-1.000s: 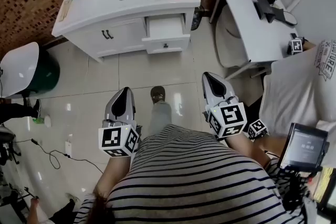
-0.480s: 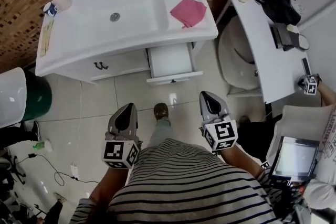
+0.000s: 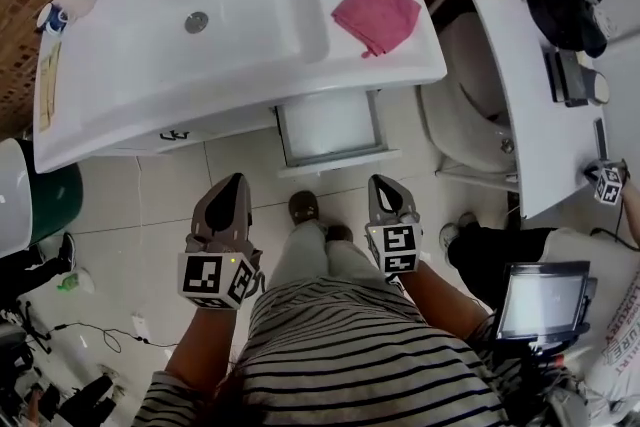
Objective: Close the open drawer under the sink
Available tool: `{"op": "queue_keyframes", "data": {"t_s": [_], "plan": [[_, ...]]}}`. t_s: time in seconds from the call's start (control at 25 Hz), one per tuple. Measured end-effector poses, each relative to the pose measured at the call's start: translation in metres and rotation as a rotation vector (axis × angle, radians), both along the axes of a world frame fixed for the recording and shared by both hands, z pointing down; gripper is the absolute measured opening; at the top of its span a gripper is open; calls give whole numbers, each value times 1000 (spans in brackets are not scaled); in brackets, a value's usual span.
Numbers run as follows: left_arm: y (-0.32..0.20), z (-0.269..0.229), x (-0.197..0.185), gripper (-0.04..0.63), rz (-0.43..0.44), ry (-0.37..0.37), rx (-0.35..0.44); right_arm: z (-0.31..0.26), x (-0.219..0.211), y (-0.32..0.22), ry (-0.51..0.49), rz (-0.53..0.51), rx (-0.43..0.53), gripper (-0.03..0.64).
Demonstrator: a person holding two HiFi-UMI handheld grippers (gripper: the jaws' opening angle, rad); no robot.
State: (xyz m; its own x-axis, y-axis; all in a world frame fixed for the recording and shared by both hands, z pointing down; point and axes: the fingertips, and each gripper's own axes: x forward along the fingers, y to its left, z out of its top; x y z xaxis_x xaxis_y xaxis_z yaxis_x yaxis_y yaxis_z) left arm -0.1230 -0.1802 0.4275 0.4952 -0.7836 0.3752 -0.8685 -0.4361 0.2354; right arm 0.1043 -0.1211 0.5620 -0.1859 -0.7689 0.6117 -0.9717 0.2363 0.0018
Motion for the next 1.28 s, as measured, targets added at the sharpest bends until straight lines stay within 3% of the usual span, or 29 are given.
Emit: {"op": "queue_keyframes", "data": {"t_s": [0.4,0.6,1.28], "plan": [[20,44,17,14,-11,-1,-22,72,-4,-13,-33,2,-8,0],[25,48,11,15,-19,-16,-48,75,-12,-20,-20,-39,-6,0],[6,55,3,14,-38,-23,-50,74,-13,-57,-37,-28,18,0]]}}
